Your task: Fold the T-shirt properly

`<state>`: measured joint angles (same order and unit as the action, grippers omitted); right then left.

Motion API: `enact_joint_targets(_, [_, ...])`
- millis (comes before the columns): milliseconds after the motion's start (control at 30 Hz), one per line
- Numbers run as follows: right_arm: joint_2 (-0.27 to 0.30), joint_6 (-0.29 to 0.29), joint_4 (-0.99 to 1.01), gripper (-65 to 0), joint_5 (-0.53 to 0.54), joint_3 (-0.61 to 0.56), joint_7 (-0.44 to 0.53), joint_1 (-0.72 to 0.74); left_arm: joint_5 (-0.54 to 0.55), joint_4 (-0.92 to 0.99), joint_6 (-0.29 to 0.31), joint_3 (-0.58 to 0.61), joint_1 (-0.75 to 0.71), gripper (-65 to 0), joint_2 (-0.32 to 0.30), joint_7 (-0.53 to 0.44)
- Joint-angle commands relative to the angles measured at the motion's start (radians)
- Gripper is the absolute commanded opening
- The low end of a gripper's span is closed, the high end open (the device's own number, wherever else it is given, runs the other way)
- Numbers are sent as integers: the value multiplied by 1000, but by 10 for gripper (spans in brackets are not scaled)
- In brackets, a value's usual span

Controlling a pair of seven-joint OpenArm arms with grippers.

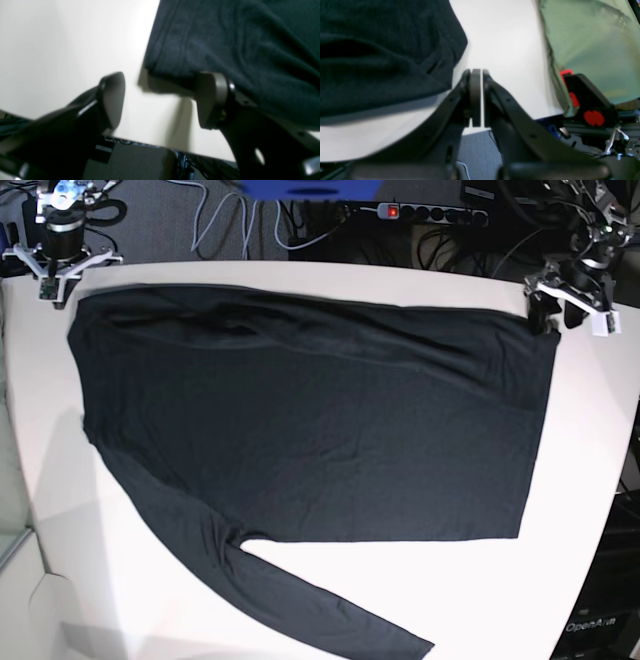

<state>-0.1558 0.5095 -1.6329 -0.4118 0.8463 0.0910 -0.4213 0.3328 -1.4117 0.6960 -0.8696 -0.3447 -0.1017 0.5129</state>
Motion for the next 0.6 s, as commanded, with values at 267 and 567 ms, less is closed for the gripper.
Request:
enact_joint_targets(267, [6, 1, -16, -649, 11, 26, 22, -6, -2, 10, 2, 34, 8, -223, 7, 6])
enact_joint_targets(567, [6, 1, -16, -649, 8, 28, 19, -6, -2, 50, 2, 34, 34, -224, 7, 6])
